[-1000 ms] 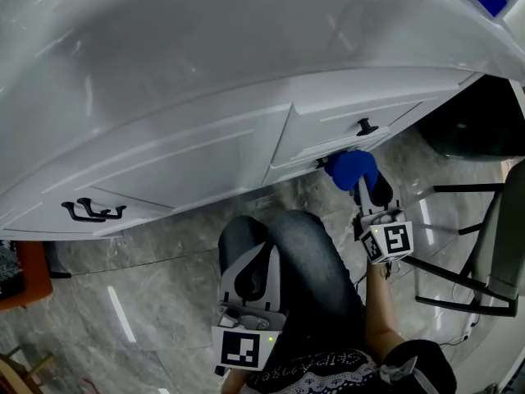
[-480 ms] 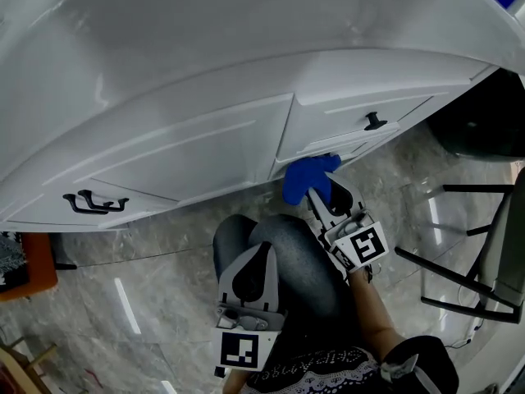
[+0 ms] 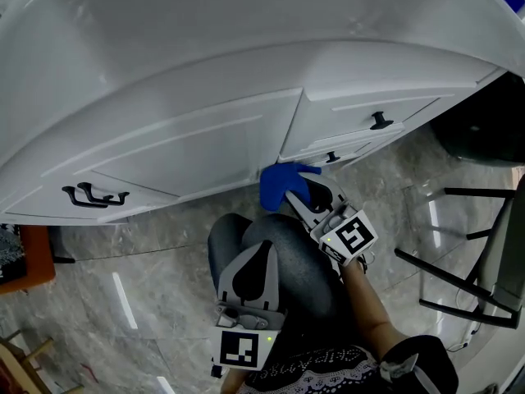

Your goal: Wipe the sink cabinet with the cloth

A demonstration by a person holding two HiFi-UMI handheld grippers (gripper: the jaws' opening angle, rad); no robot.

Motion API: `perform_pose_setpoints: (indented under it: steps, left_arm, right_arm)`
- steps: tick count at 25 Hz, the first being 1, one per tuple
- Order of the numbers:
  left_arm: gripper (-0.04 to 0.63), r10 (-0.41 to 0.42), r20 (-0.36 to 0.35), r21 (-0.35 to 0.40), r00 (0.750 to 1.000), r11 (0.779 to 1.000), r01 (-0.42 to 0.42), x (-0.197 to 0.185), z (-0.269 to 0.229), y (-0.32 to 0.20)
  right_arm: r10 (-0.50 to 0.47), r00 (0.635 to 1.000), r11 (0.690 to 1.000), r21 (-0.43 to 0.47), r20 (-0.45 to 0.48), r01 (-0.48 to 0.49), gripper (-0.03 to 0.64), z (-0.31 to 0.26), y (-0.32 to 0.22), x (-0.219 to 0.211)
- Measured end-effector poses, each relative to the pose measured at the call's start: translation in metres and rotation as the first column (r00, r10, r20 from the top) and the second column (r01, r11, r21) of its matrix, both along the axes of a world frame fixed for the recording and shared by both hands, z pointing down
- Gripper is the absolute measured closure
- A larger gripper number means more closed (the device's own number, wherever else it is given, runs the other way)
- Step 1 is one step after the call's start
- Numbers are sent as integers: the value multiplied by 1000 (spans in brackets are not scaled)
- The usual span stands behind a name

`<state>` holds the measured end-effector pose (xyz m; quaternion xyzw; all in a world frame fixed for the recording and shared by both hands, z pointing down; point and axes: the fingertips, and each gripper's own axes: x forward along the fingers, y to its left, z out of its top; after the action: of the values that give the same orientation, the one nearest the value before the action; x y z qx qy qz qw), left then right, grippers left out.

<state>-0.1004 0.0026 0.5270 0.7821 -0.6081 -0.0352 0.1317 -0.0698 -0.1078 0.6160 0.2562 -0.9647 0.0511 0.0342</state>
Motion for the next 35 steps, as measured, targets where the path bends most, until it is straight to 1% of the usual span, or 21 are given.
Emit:
perform_pose_setpoints:
  steps: [2, 5, 9, 13, 19, 27, 33, 35]
  left_arm:
    - [591, -6, 5, -6, 1000, 1000, 6, -1, 1, 1]
    - [591, -21, 19, -10, 1000, 1000, 21, -6, 2, 2]
    - [591, -34, 20, -7, 999, 999, 35, -8, 1, 3]
    - [591, -29, 14, -5, 999, 1000, 29, -4, 1, 4]
    - [591, -15, 8, -5, 1000, 1000, 15, 0, 2, 2]
    - [591, 8, -7, -3, 1000, 1000, -8, 6, 4, -1]
    - [591, 14, -13, -7, 1000, 1000, -14, 7, 6, -2]
    - [591, 15, -12, -7, 1000, 1000, -15, 5, 6, -2]
  right_arm:
    - [30, 1000, 999, -13, -2, -30, 503, 8, -8, 1]
    - [92, 996, 996, 11, -11, -92, 503, 13, -20, 9]
    - [125, 992, 992, 12, -9, -125, 503, 17, -25, 19]
    - [177, 984, 984, -8, -12, -177, 503, 18, -31, 36]
    - [261, 965, 965, 1, -22, -262, 503, 14, -40, 65]
    - [347, 937, 938, 13, -29, -347, 503, 10, -47, 104]
    - [379, 925, 925, 32, -19, -379, 503, 2, -50, 118]
    - [396, 918, 918, 25, -11, -396, 503, 1, -51, 123]
